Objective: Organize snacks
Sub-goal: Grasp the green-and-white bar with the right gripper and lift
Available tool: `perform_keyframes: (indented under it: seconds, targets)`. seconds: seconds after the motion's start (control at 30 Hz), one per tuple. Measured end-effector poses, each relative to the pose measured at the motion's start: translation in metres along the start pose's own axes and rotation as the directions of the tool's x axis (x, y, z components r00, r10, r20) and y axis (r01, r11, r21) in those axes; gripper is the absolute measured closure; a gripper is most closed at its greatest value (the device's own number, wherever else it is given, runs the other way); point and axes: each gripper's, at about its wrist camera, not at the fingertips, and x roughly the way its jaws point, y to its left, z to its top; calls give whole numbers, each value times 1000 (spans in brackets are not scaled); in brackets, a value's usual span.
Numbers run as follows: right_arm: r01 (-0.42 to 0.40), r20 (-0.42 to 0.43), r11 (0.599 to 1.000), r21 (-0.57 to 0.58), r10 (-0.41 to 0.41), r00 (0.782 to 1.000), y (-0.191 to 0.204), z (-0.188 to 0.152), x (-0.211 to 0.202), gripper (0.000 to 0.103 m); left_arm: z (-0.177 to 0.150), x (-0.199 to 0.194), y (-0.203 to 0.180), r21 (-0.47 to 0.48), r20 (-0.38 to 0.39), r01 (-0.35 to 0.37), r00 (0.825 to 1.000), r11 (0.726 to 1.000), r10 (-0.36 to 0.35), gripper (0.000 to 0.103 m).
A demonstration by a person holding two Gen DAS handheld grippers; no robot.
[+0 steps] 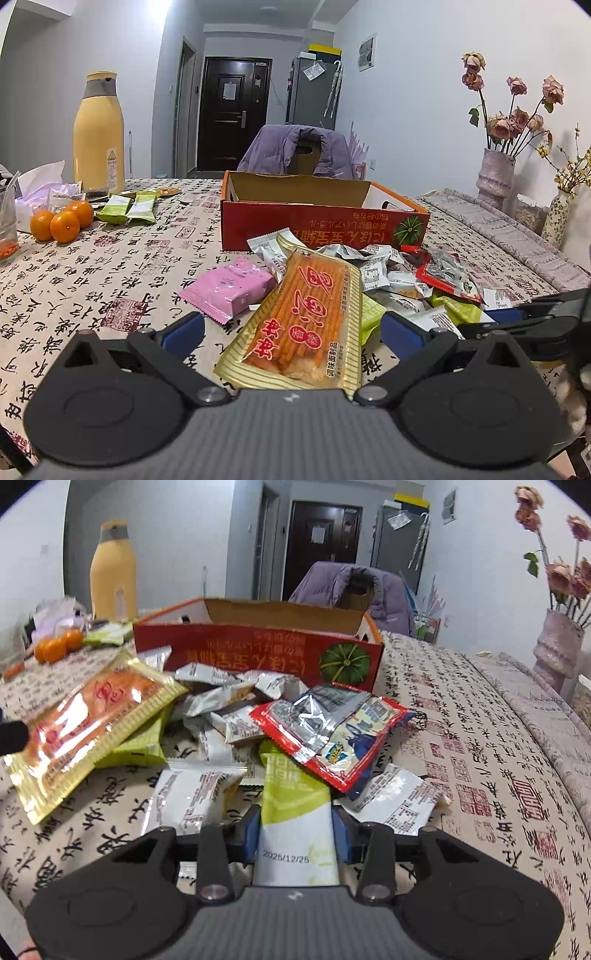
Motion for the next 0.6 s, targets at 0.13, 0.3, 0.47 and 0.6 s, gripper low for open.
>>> perform_keyframes:
  seconds: [0.13, 0.3, 0.47, 0.6]
  targets:
    - [4, -16, 1000, -25, -4, 1000, 2, 3, 2, 64, 0, 0, 1, -3, -8, -5, 1000, 1000, 5, 0]
    - [-16, 9, 1000, -19, 17, 1000, 0, -1, -5, 70, 0, 0, 1, -5, -11, -4, 1000, 1000, 4, 0]
    - [-23, 121, 1000, 17, 21, 992, -4, -7, -30, 71, 1, 1, 1, -6, -13, -8, 1000, 1000, 8, 0]
    - [-36, 196, 999, 40, 28, 980, -7, -7, -52, 71, 1, 3, -1, -4, -19, -10, 1000, 1000, 10, 0]
